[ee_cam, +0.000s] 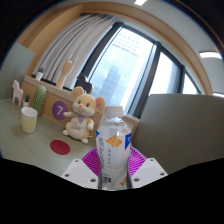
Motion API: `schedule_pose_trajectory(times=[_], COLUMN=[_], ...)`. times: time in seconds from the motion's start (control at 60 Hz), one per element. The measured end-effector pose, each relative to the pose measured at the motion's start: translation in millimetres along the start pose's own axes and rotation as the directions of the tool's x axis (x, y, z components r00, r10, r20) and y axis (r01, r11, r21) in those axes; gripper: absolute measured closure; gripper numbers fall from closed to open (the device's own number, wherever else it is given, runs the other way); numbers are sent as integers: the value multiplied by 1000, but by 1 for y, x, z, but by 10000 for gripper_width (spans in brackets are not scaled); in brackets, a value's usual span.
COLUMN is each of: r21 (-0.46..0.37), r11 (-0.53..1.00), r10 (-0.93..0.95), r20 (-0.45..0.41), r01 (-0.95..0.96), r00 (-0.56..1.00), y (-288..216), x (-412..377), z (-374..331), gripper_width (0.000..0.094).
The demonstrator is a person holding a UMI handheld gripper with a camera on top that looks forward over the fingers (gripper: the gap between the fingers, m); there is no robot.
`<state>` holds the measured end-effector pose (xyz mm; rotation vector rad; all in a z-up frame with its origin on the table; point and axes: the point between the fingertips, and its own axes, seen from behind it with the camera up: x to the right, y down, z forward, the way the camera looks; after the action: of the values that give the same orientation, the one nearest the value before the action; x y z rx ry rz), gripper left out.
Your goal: Pour water
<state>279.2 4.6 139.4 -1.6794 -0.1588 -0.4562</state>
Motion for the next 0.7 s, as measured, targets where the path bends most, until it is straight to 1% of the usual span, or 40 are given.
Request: schedule_pose_trajectory(times=[0.167,0.233,0.3,0.417,0.517,0.6,0.7], r21=[92,105,135,183,206,212,220], r11=[935,887,808,614,391,201,-2], r10=[-344,-454,-579,-775,-903,-960,-975], r20=[11,17,9,-42,-104,-153,-219], r01=[341,450,573,768,897,956,976], r00=[939,891,815,630,417,236,48], y=[-70,-89,-106,-129,-141,-145,-150], x=[-65,-93,-117,-156,-187,-207,-228], z=[29,40,51,66,73,78,83], gripper_width=[615,615,616,616,613,615,610])
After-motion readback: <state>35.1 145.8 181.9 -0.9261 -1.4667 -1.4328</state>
